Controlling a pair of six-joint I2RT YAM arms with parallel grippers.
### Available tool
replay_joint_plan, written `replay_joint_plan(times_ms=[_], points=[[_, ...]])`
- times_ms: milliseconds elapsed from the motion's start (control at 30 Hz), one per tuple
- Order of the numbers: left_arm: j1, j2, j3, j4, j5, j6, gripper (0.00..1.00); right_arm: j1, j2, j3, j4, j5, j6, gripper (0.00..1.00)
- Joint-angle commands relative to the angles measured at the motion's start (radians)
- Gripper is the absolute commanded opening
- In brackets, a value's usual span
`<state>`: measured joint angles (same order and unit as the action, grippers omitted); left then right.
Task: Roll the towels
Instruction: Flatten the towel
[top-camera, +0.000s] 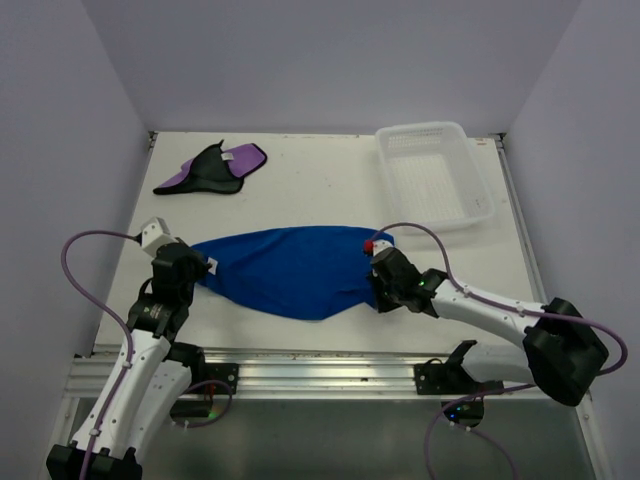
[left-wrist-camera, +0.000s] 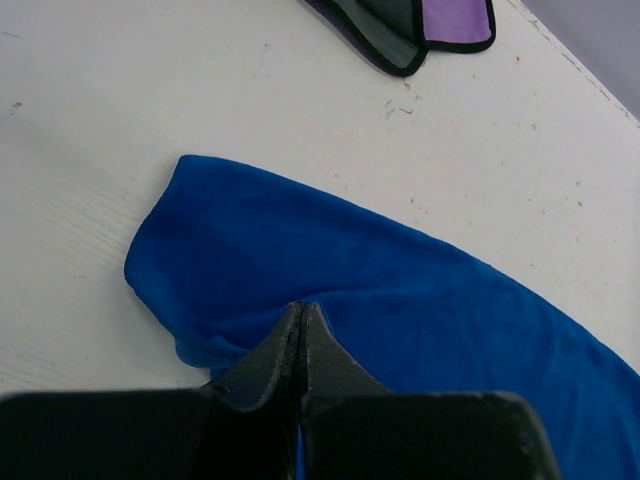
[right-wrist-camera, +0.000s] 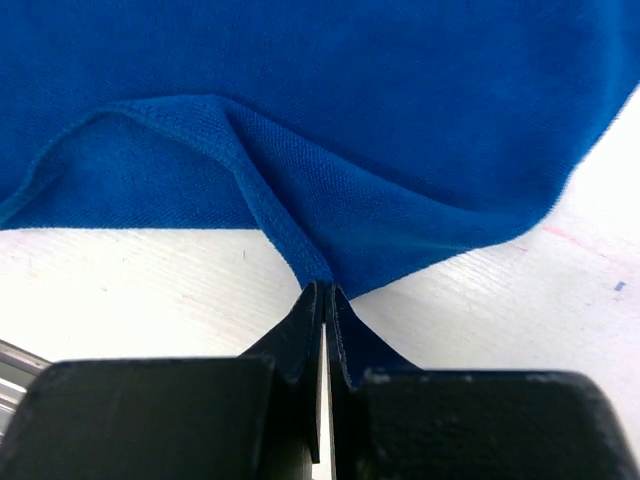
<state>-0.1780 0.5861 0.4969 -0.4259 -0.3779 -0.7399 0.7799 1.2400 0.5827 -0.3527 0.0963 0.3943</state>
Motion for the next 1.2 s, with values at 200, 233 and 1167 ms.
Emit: replay_joint_plan(times_ms=[200,233,1167], points=[[0.005,0.078,0.103,0.099,0.054,-0.021,0.00,0.004,-0.042,0.245,-0.080,0.178,-0.011,0.00],[0.005,0.108,0.142,0.102,0.048,-0.018,0.00,0.001,-0.033,0.270,-0.080,0.204,-0.017,0.00],[-0.152,0.814,0.522,0.458,0.085,0.057,0.00,-0.340,0.851,1.091,-0.111,0.267,-0.063,0.00]])
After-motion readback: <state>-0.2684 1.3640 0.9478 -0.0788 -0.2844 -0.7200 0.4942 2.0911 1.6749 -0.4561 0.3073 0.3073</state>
